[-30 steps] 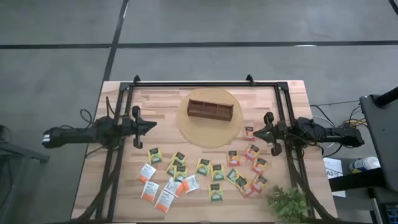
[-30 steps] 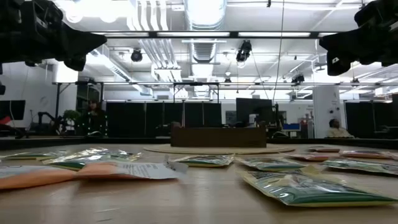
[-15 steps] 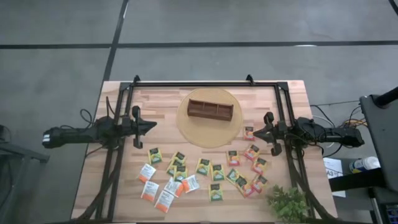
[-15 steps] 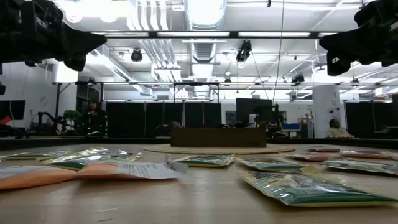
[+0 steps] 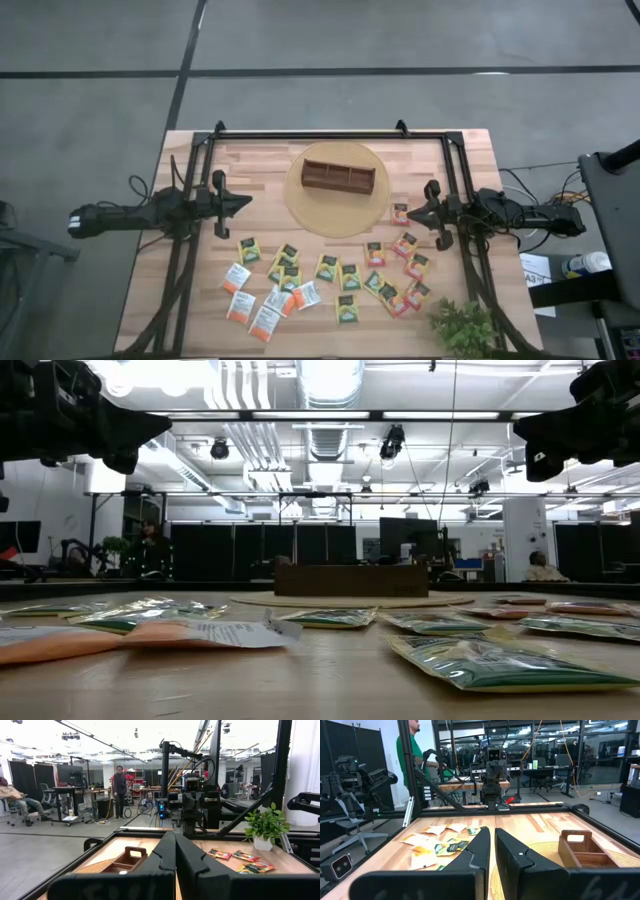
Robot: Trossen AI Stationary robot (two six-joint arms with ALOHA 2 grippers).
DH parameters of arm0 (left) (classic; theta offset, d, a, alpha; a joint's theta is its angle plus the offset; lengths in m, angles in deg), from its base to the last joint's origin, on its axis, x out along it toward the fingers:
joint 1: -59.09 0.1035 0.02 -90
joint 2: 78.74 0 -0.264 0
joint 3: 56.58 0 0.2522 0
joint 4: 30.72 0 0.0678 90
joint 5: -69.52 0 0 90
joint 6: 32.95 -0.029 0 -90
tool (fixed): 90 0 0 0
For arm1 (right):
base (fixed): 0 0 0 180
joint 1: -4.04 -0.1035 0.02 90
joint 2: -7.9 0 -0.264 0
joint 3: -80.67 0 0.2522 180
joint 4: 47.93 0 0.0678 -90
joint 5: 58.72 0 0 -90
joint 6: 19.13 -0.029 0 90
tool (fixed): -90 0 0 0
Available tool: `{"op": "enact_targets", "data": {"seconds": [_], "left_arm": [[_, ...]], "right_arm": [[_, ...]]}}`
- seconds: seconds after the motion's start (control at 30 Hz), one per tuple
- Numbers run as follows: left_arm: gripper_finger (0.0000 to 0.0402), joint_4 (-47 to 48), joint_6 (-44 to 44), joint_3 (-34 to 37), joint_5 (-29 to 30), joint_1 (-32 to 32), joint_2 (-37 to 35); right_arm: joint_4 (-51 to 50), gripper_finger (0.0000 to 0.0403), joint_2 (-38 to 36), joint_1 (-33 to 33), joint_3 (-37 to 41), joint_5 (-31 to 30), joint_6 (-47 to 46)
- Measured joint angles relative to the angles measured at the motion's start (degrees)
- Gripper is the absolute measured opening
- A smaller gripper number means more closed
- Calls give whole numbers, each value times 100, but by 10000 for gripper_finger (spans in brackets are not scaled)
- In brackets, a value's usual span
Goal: Pick & Place Tea
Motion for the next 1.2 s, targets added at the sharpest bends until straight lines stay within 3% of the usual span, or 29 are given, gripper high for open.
{"op": "enact_targets", "data": {"seconds": [0.87,1.2], "left_arm": [[0,0,1,0,1,-2,-1],[0,0,-1,0,-1,0,-1]], "right_arm": [[80,27,0,0,0,0,10],[935,27,0,2,-1,-3,-824]]}}
